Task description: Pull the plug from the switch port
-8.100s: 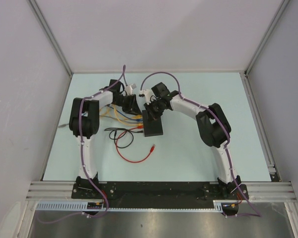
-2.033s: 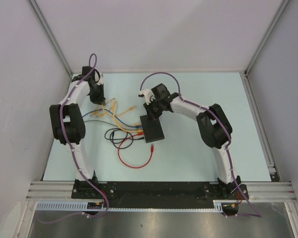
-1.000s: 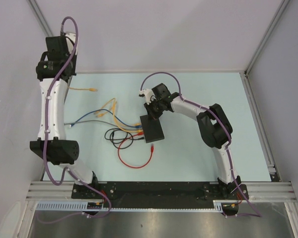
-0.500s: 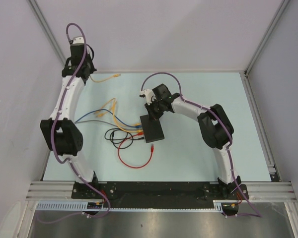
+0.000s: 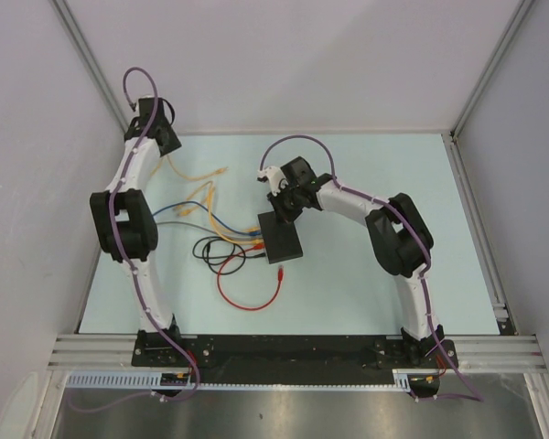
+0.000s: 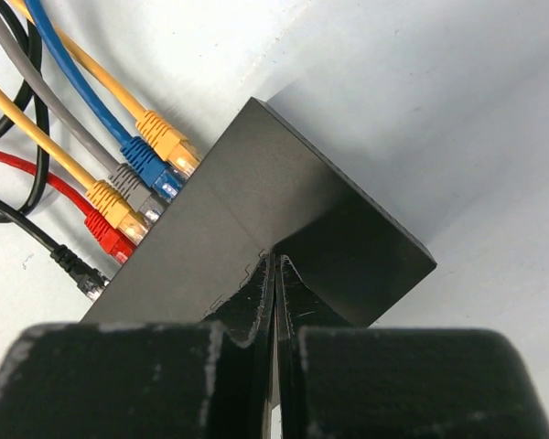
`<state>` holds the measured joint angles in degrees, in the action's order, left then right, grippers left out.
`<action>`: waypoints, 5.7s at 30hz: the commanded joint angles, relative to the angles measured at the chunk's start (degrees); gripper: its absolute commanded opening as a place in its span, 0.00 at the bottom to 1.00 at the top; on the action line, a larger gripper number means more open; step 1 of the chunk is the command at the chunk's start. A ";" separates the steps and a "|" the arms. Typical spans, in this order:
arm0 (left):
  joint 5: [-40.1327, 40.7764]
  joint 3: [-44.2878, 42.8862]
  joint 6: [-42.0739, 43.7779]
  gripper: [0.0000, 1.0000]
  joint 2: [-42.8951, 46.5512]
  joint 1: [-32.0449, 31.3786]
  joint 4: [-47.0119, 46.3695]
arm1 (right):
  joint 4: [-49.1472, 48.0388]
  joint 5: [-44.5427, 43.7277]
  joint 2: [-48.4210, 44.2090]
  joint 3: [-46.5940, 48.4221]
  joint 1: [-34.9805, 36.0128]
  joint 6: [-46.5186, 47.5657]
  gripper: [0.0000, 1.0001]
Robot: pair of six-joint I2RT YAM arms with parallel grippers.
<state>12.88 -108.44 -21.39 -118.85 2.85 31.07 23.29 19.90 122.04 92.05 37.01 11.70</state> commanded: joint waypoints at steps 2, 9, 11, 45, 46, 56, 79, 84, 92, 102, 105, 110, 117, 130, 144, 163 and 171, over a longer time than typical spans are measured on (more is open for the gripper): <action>-11.26 -3.01 -1.21 0.64 3.95 0.31 -3.54 | 3.96 -4.34 -1.36 -2.49 -0.36 1.48 0.00; -60.29 0.87 3.46 0.77 8.11 -1.18 -17.00 | 3.43 -4.96 -1.54 -2.75 -1.24 0.07 0.00; -70.56 2.18 3.63 0.77 7.75 -2.32 -18.15 | 3.78 -3.91 -2.06 -2.75 -1.59 0.07 0.00; -62.19 18.89 30.96 0.56 -3.40 -11.73 6.46 | 5.36 -0.13 -5.76 -7.32 -0.54 3.24 0.00; -62.19 18.36 31.14 0.56 -4.37 -11.90 6.89 | 5.45 -0.13 -5.67 -7.32 -0.54 3.15 0.00; -64.82 11.50 37.56 0.52 -10.52 -11.99 17.00 | 5.45 -0.56 -5.50 -7.32 -0.19 3.24 0.00; -66.85 12.29 38.52 0.44 -14.13 -14.28 19.72 | 5.19 -0.65 -5.14 -7.24 -0.01 3.41 0.01; -66.93 11.76 39.67 0.37 -14.83 -14.28 20.70 | 5.10 -0.74 -5.06 -7.32 0.08 3.32 0.01; -68.78 10.45 43.27 0.43 -16.42 -14.19 24.39 | 5.10 -0.83 -4.97 -7.32 0.08 3.32 0.01; -62.63 5.97 50.12 0.48 -16.77 -14.10 28.95 | 5.01 -0.83 -4.88 -7.24 0.07 3.32 0.02; -62.19 5.35 52.05 0.42 -17.03 -14.10 30.45 | 4.92 -0.83 -4.79 -7.32 0.16 3.32 0.02; -62.45 5.52 52.32 0.31 -17.56 -14.10 30.54 | 4.84 -0.92 -4.79 -7.32 0.08 3.32 0.02; -64.73 3.07 49.51 0.14 -18.70 -14.28 29.75 | 4.75 -0.92 -4.53 -7.32 0.16 3.32 0.02; -61.67 3.41 56.10 0.00 -19.32 -14.45 34.06 | 4.49 -1.36 -4.27 -7.32 0.08 3.24 0.03; -61.23 -6.72 56.71 0.00 -22.31 -14.45 38.80 | 4.49 -1.53 -4.00 -7.15 -0.10 3.24 0.03; -48.40 -14.51 63.21 0.00 -23.71 -14.63 40.99 | 4.66 -1.36 -3.21 -6.62 -0.28 3.41 0.03; -46.55 -12.06 64.72 0.15 -22.75 -14.63 39.96 | 4.40 -1.27 -2.95 -6.53 -0.19 3.50 0.04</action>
<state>-40.86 -120.86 39.07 -141.67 -12.53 74.96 25.21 19.99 117.36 86.08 36.69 14.13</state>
